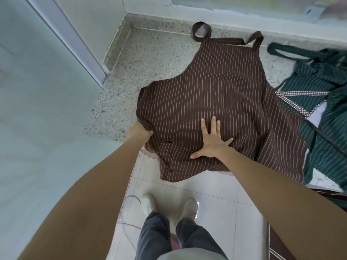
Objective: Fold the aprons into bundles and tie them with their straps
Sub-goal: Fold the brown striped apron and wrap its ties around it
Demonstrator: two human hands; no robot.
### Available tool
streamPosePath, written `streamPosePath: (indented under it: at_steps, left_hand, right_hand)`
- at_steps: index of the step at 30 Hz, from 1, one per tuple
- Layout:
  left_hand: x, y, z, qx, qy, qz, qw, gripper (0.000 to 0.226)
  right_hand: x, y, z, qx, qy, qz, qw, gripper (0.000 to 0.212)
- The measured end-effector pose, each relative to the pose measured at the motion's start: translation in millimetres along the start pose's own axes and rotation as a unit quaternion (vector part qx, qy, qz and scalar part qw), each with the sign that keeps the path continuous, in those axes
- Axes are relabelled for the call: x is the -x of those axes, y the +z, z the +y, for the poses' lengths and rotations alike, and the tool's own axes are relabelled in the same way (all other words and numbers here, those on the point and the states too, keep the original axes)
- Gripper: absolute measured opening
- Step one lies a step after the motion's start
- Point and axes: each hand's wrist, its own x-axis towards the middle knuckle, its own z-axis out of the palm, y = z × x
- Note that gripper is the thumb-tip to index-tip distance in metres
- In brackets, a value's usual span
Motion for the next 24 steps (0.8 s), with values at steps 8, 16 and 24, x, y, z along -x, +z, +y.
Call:
streamPosePath:
  at_steps: [8,16,24]
  left_hand:
    - [7.7,-20.0,-23.2,-0.13,0.135,0.099,0.977,0.036]
    - [7.6,-19.5,-30.0,-0.378,0.225,0.103,0.892,0.089]
    - [4.5,-8.7,26.2,-0.409,0.276,-0.125,0.861,0.064]
  right_hand:
    - [5.5,4.7,2.3,0.016,0.032,0.055,0.998,0.136]
    - [16.8,19.0,-23.6,0.005,0.074,0.131,0.989,0.117]
    - [22.8,13.8,-12.0,-0.139,0.059,0.145,0.978,0.084]
